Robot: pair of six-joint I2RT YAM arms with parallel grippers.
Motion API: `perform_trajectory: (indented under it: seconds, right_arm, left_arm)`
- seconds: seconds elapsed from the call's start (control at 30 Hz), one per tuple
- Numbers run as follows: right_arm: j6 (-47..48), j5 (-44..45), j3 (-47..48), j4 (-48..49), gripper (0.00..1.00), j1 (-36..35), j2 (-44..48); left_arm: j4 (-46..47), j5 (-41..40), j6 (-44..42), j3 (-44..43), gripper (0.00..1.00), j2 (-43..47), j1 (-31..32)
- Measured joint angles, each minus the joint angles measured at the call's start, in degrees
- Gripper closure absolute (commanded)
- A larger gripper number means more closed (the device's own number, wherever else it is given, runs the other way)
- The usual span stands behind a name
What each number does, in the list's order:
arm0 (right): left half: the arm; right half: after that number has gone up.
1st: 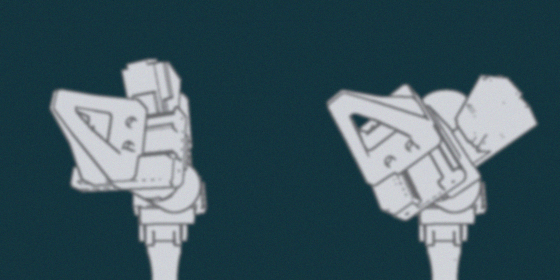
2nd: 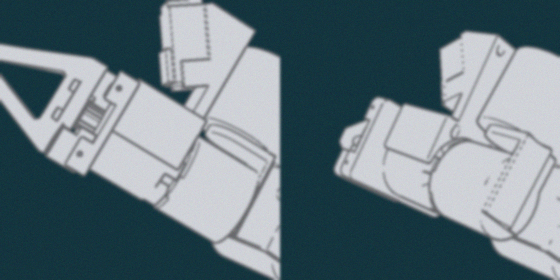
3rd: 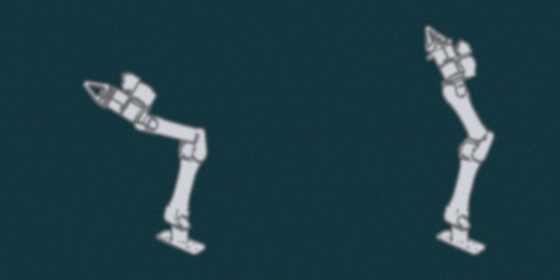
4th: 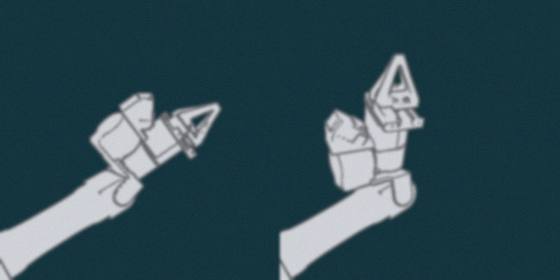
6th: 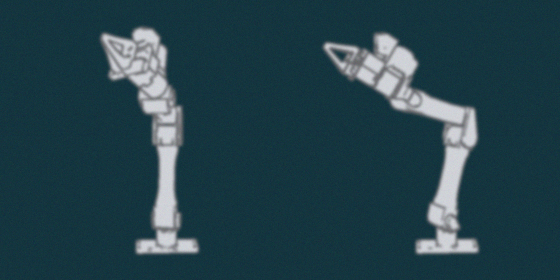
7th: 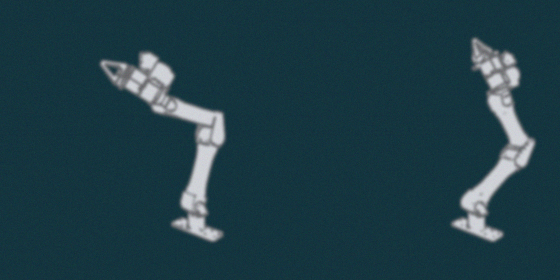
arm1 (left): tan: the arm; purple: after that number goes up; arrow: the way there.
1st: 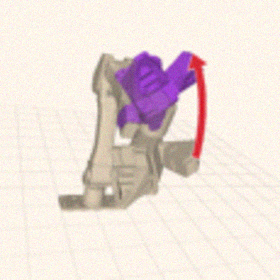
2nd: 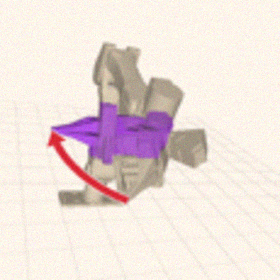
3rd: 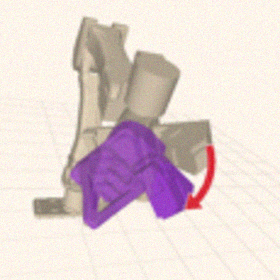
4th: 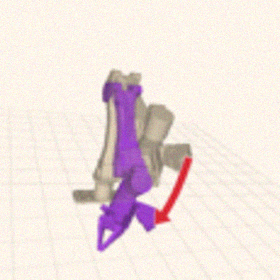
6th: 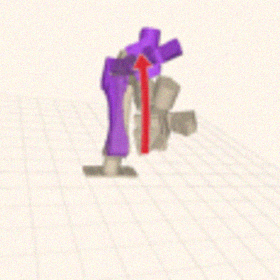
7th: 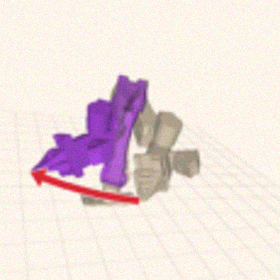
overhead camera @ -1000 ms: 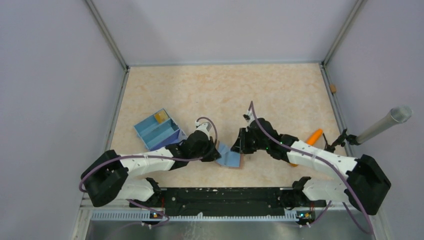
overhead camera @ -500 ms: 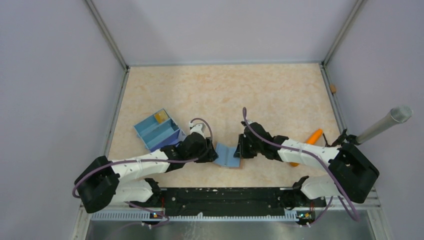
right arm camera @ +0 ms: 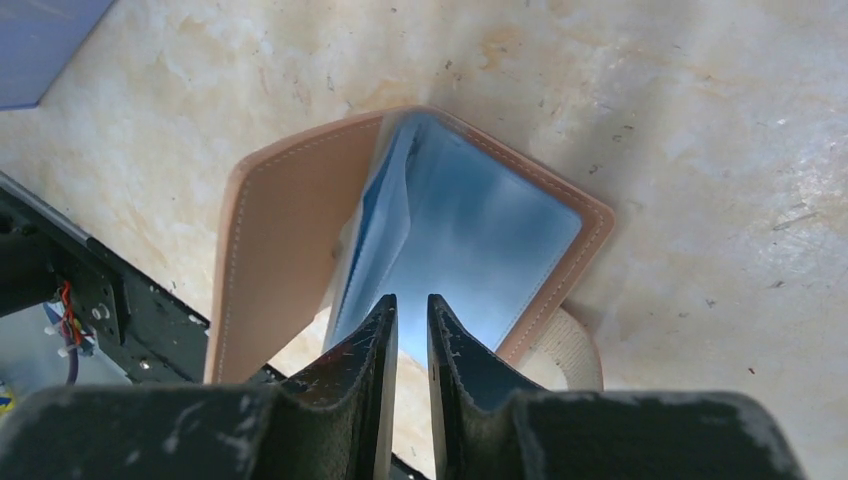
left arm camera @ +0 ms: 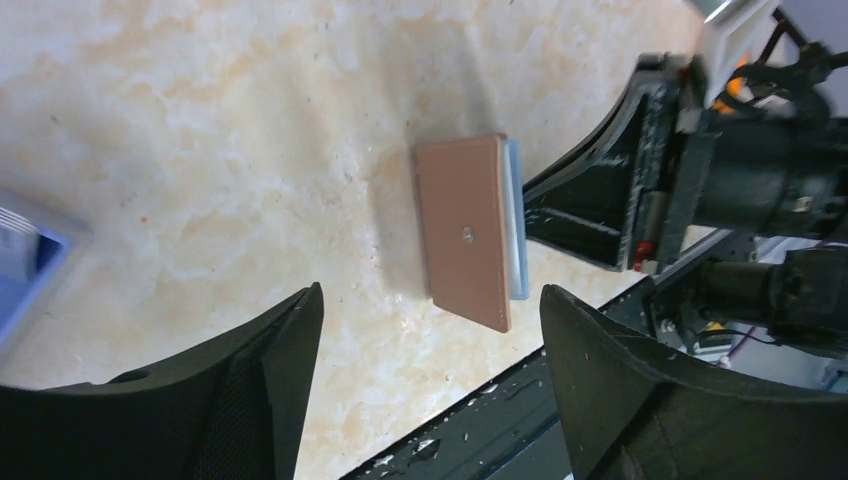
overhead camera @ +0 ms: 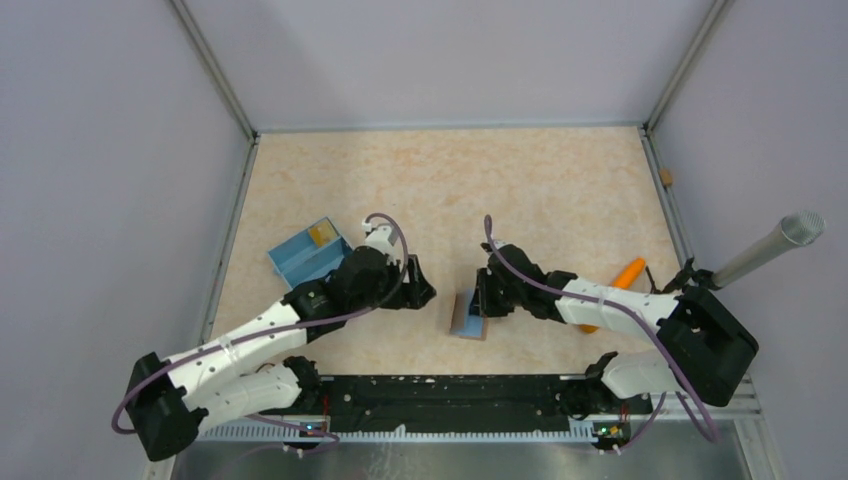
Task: Put the credit cards into the card holder
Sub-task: Open the card holder, then pick up the credit card from the storage box.
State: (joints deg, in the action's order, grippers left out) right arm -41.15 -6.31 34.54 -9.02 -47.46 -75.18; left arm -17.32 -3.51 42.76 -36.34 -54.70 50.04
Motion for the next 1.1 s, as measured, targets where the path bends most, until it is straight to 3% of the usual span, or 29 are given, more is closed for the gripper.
perform_trajectory:
  seconds: [0.4,0.7,1.1]
  right_arm:
    - [0.1,-3.6,2.9,7.5,0.82,-1.7,-6.6]
    - [0.4,1.3,8.0,7.5,0.74,-5.4,-16.0]
    - [0.5,11.3,12.4,1.8,0.57,-9.8,-17.2]
  left_arm:
    - [-9.8,10.1,-9.5,-4.3,0.2,2.7,-23.8]
    - [-11.4,13.4,-12.5,-4.3,0.2,2.7,-29.9]
    - [-11.3,14.3,-12.9,-3.9,0.21,2.7,-33.3]
